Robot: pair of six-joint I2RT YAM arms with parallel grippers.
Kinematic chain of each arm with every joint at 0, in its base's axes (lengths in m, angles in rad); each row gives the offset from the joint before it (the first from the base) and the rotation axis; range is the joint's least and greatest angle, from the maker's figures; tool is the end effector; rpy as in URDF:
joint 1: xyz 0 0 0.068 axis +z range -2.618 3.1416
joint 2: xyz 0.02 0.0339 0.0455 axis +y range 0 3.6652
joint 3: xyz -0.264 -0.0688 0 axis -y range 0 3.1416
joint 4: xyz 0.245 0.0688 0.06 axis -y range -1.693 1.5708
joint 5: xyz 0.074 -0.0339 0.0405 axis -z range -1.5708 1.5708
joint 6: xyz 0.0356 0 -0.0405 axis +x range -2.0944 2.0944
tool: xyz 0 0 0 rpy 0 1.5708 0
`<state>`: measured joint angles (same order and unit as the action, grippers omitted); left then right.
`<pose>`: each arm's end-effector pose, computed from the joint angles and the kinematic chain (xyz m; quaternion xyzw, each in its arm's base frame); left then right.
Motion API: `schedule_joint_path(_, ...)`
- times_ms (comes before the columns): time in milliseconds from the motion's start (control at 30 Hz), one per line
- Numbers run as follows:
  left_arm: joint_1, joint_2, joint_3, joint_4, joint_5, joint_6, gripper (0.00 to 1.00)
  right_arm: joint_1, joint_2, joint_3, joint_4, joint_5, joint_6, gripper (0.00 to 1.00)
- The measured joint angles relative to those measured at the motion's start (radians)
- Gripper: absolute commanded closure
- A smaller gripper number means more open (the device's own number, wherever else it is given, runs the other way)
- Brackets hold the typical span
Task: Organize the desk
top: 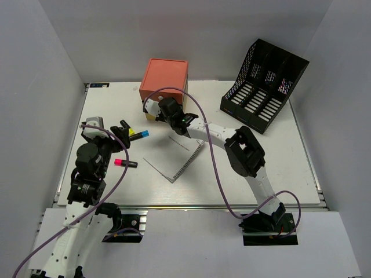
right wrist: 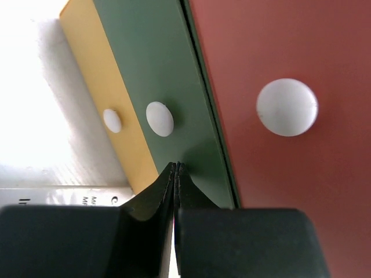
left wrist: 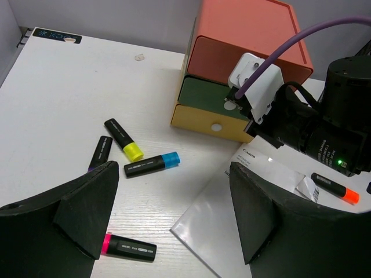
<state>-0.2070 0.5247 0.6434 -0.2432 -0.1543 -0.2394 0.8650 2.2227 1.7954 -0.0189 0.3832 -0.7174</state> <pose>0.1342 -0.0226 0.3208 -0.0631 0.7466 -0.0897 0.6562 0.3504 0.3906 0.2303 -0.5193 0.6561 -0.1221 0.5338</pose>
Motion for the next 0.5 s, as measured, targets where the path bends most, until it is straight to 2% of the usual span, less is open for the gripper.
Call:
schedule_joint_path(200,0.0,0.003,0.0,0.0,0.0,0.0,0.14,-0.01,0.0,0.0,0.014,-0.012,-0.006,1.0)
schedule_joint_path(333,0.0,0.004,0.0,0.001,0.002,0.001,0.2,-0.012,-0.039,-0.052,-0.027,-0.119,0.004,1.0)
schedule_joint_path(467,0.0,0.018,-0.001,0.016,0.027,-0.006,0.4,-0.018,-0.23,-0.242,-0.134,-0.346,0.076,1.0)
schedule_joint_path(500,0.0,0.029,-0.001,0.025,0.043,-0.01,0.55,-0.023,-0.297,-0.293,-0.157,-0.397,0.109,0.95)
